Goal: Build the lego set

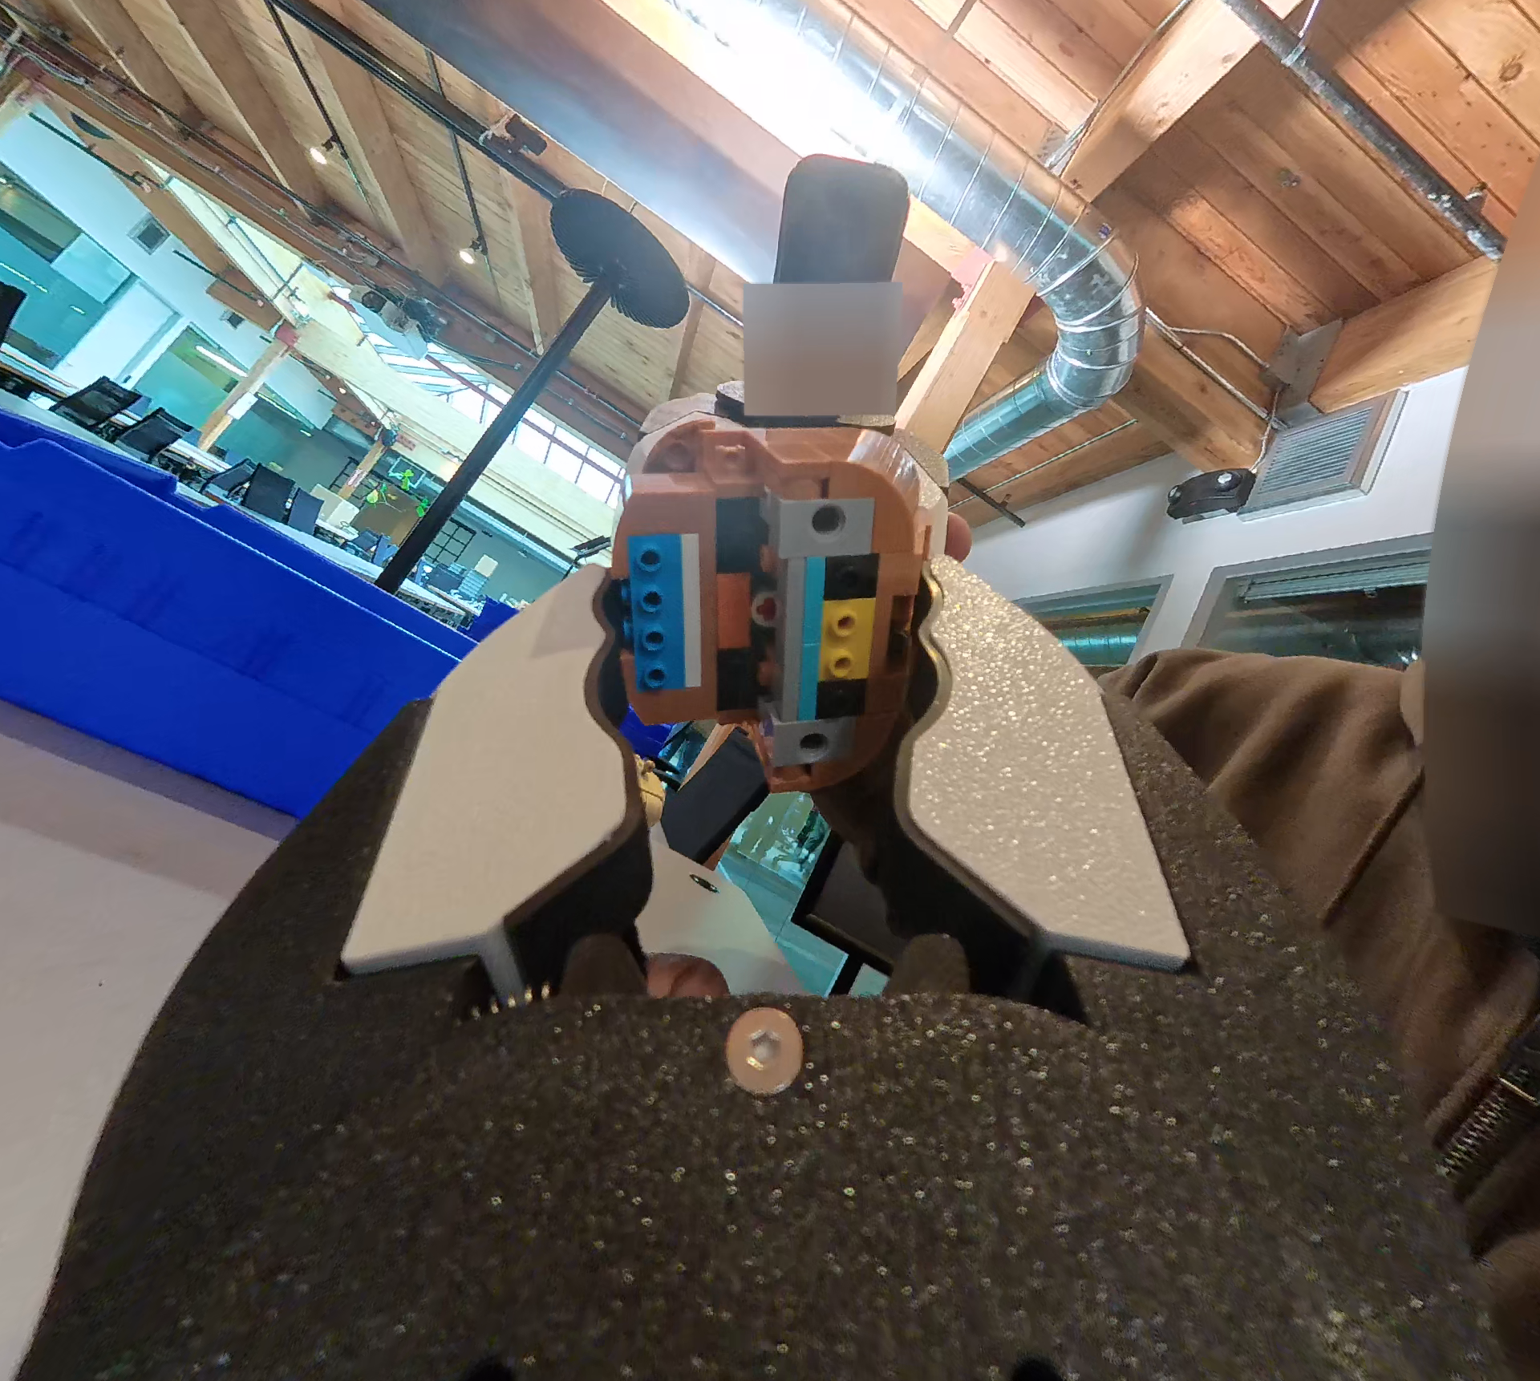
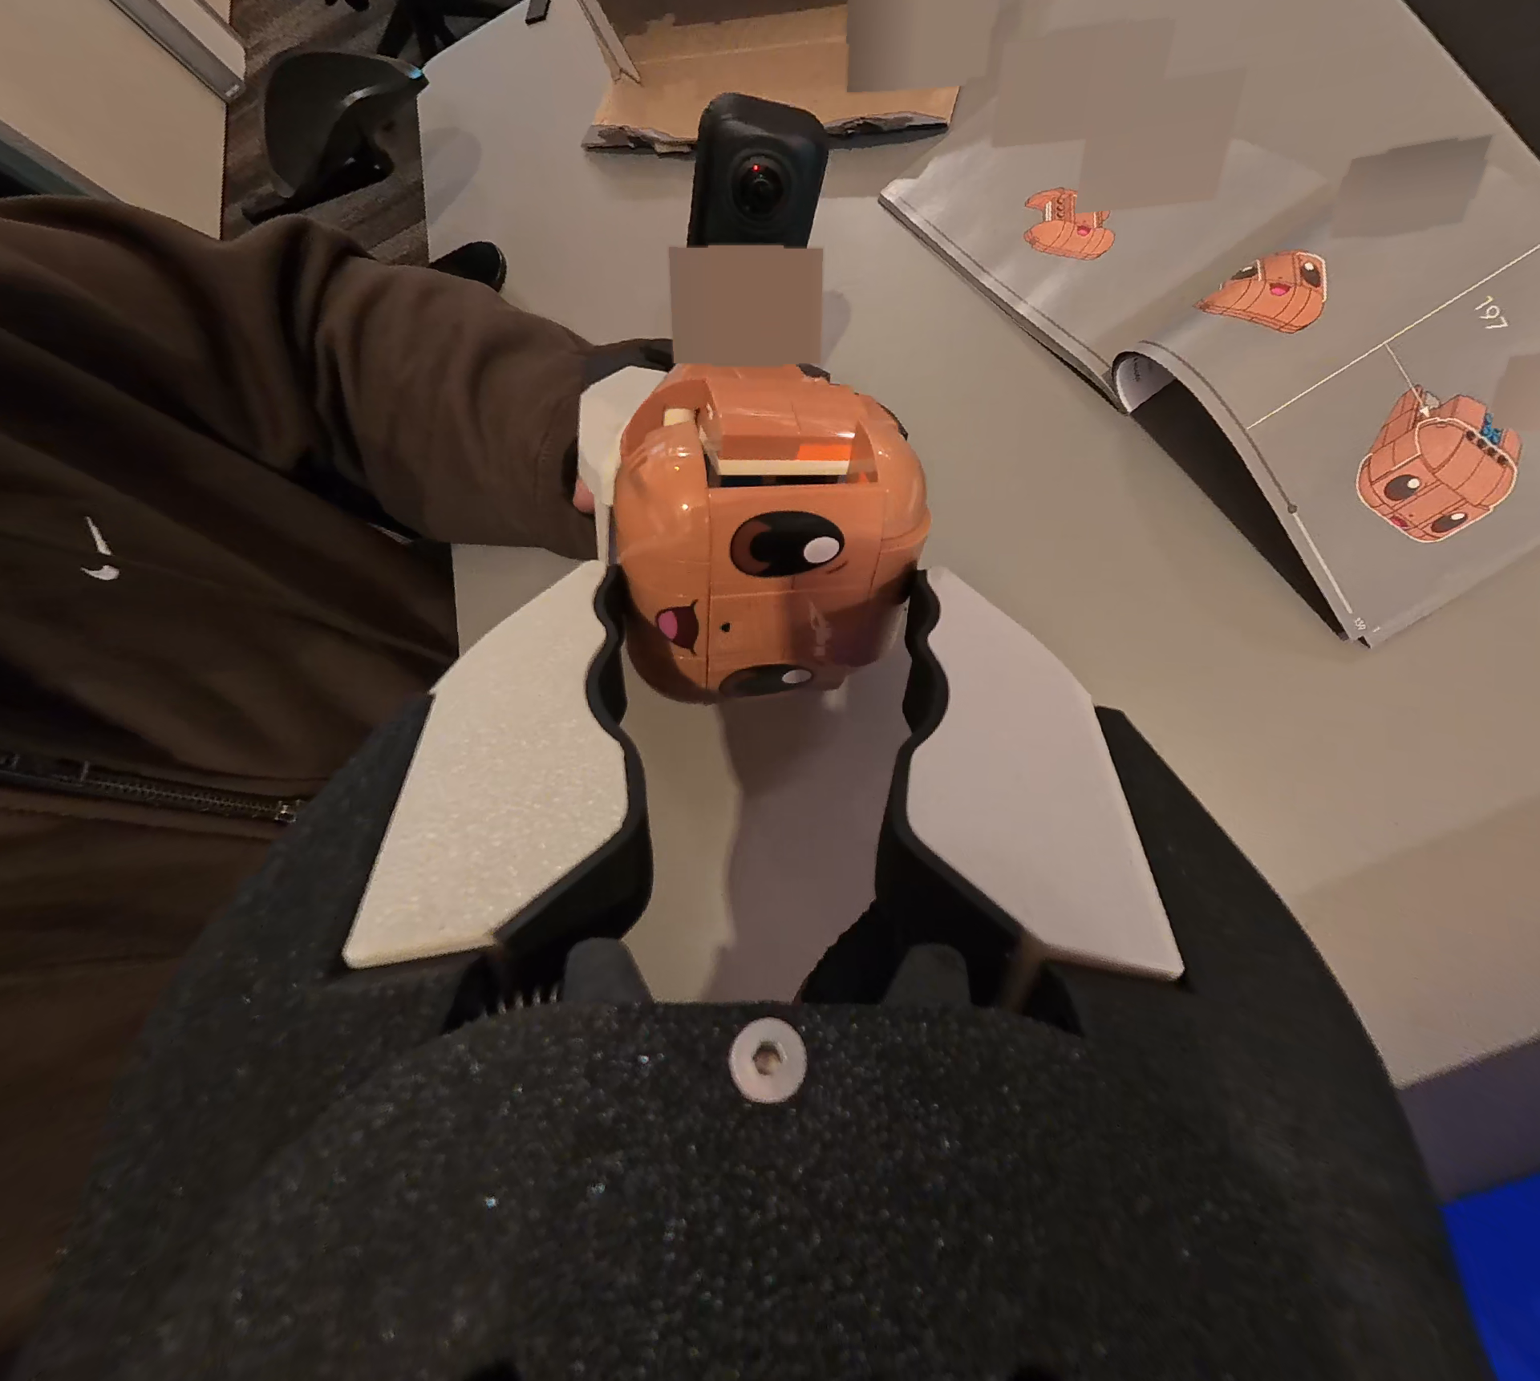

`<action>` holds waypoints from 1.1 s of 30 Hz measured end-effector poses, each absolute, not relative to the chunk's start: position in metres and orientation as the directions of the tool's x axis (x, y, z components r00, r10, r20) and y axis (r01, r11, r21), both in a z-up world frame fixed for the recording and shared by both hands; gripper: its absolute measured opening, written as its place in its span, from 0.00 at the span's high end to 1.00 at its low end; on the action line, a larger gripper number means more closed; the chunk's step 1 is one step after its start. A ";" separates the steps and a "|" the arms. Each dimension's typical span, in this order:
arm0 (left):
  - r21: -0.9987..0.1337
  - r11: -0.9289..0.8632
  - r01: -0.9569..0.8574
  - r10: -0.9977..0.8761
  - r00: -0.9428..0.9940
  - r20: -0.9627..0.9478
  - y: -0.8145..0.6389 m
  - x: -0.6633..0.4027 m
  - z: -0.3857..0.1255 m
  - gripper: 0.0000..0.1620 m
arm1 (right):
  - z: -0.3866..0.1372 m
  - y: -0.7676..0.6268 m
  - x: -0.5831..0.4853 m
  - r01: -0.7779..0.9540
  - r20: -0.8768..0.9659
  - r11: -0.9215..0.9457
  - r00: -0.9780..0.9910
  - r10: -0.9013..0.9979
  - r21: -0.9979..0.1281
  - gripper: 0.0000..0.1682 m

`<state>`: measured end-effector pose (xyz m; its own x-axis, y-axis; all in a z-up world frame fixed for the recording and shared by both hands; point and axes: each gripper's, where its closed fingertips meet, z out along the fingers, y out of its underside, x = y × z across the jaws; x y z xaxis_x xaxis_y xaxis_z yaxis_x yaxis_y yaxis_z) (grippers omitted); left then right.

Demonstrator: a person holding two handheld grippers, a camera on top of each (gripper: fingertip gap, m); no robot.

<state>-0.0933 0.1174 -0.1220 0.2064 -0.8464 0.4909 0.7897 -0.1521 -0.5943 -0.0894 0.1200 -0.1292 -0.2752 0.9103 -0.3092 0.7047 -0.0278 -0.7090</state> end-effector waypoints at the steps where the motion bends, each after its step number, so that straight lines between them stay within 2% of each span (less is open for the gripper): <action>1: -0.600 -0.150 0.786 -0.847 0.211 0.489 0.117 -0.093 -0.122 0.59 | -0.129 0.120 -0.089 0.706 -0.306 -0.023 -0.278 0.911 -0.708 0.61; 13: -0.710 -0.070 0.700 -0.867 0.310 0.391 0.112 -0.085 -0.121 0.59 | -0.127 0.116 -0.083 0.725 -0.295 0.036 -0.326 0.898 -0.688 0.61; 33: -0.697 -0.075 0.713 -0.865 0.301 0.401 0.112 -0.086 -0.120 0.59 | -0.131 0.111 -0.088 0.737 -0.309 0.045 -0.336 0.890 -0.674 0.61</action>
